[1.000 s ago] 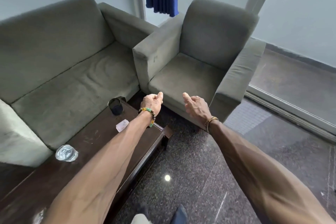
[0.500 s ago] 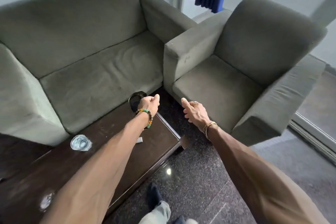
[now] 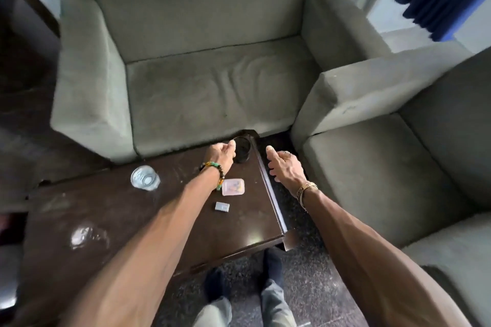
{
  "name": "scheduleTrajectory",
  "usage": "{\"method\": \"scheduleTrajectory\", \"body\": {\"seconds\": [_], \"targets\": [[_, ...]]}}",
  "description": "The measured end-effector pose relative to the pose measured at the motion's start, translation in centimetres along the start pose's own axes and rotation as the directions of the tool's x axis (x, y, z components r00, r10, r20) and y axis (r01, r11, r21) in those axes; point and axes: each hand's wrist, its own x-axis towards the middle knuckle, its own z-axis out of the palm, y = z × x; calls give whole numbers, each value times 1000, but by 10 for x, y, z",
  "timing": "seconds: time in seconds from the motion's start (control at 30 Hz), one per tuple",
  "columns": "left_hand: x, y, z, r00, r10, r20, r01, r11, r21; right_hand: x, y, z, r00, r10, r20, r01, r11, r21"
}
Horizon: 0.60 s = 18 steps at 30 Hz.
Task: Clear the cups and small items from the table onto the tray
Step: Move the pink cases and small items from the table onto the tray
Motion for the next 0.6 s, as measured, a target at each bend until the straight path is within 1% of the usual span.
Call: {"method": "scheduleTrajectory", "body": {"seconds": [0.03,0.13,0.17,0.23,0.33,0.4,0.5,0.6], "targets": [[6,-10,-1,999,-35,-23,34,999,-24,6,3,8,1000,4,31,-3,1000,-23],[23,-53,1,983,-163,-78,153,981,-120,27,21,36,977,10,212,13,994,-106],[28,-68,3,975,-203,-88,190,973,-133,34,30,45,969,37,243,-9,993,-116],[35,-97,6,956,-276,-105,257,953,-160,50,48,62,961,77,266,-41,990,-138],[42,-129,16,932,-345,-112,320,928,-192,69,71,81,939,93,332,-33,982,-184],[50,-147,23,911,-391,-130,354,904,-239,81,83,89,927,108,359,-49,984,-170],[65,-173,35,890,-429,-151,380,884,-272,106,99,100,923,132,362,-65,980,-190],[82,-191,44,877,-455,-156,397,867,-302,123,111,109,927,153,343,-97,980,-174]]}}
